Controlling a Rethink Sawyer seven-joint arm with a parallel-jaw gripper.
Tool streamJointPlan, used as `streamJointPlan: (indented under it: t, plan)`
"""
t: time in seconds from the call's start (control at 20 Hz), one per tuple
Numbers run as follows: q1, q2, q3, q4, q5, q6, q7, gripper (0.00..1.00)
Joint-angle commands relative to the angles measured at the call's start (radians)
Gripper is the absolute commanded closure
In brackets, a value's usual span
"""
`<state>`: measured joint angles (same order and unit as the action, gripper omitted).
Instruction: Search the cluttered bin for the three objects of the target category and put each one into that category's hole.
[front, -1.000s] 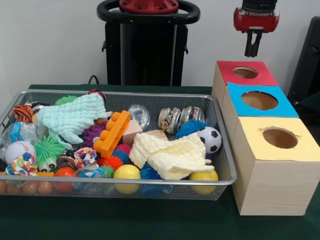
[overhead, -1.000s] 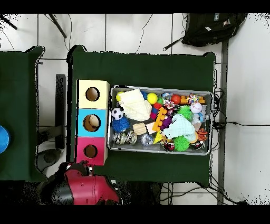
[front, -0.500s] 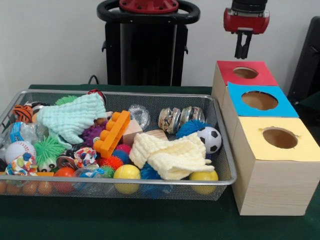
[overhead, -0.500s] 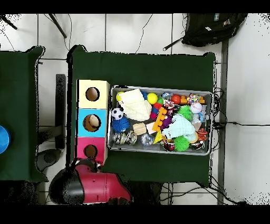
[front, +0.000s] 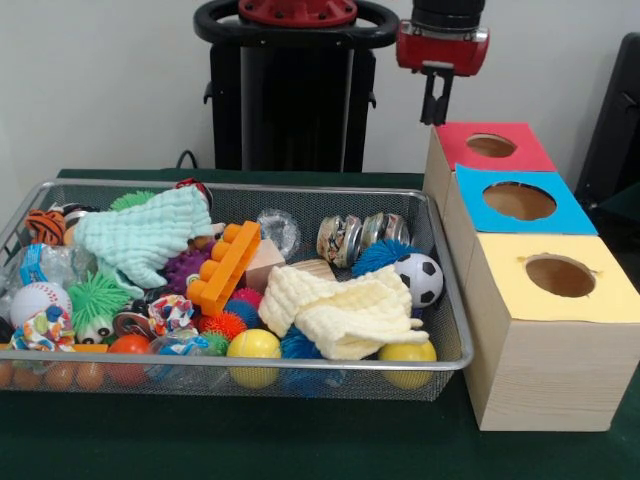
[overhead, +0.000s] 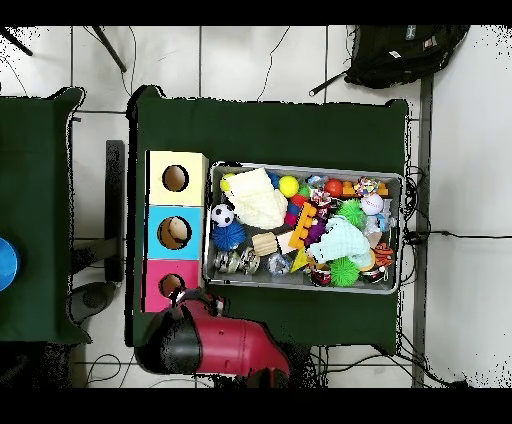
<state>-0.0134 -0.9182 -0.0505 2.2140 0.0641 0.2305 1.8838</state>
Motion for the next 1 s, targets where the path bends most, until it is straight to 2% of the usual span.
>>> streamJointPlan:
  t: [0.05,0.45,0.85,1.0]
  plan:
    - [-0.114,0.005,0.114,-0.06,-0.084,0.05,-0.037,1.0]
    - [-0.211,-0.042,0.147,-0.072,-0.155,0.111,-0.079,1.0]
    - [-0.341,-0.04,0.215,-0.107,-0.239,0.143,-0.142,1.0]
    - [-0.397,-0.016,0.247,-0.125,-0.281,0.145,-0.167,1.0]
